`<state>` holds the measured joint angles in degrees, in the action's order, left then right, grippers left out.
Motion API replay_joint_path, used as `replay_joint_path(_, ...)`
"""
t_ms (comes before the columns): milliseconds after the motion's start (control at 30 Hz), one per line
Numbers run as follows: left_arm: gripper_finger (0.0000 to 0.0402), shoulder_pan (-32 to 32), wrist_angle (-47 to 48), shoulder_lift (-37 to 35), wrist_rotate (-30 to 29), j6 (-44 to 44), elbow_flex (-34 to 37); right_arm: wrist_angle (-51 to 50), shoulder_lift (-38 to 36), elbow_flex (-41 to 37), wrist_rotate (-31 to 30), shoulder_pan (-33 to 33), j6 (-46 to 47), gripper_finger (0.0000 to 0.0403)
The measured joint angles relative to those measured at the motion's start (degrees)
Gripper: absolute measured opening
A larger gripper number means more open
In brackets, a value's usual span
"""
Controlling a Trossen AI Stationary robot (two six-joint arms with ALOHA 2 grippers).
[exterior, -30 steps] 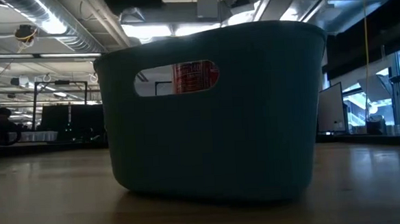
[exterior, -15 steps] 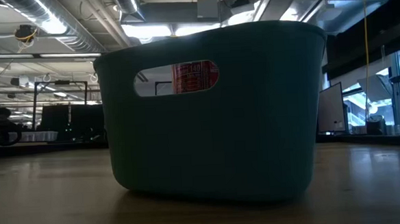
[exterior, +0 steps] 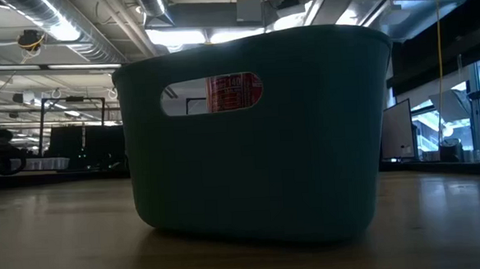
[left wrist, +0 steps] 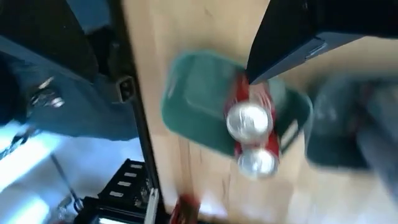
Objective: Sort soda cans
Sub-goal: Put the left red soda can into the green bin
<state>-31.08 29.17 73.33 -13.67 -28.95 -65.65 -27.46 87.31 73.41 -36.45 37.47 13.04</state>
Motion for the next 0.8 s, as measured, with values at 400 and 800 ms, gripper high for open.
replay_joint_path(400, 0.0398, -9.53, 28.25, -0.47, 13.49, -36.30, 0.02, 0.15, 0.00, 0.00, -0.96, -0.74, 0.16, 0.0143)
replay_joint_path(800, 0.0398, -23.92, 31.97, 1.37, 16.43, -59.49, 0.03, 0.11, 0.00, 0.00, 0.02, -3.41, 0.17, 0.0143)
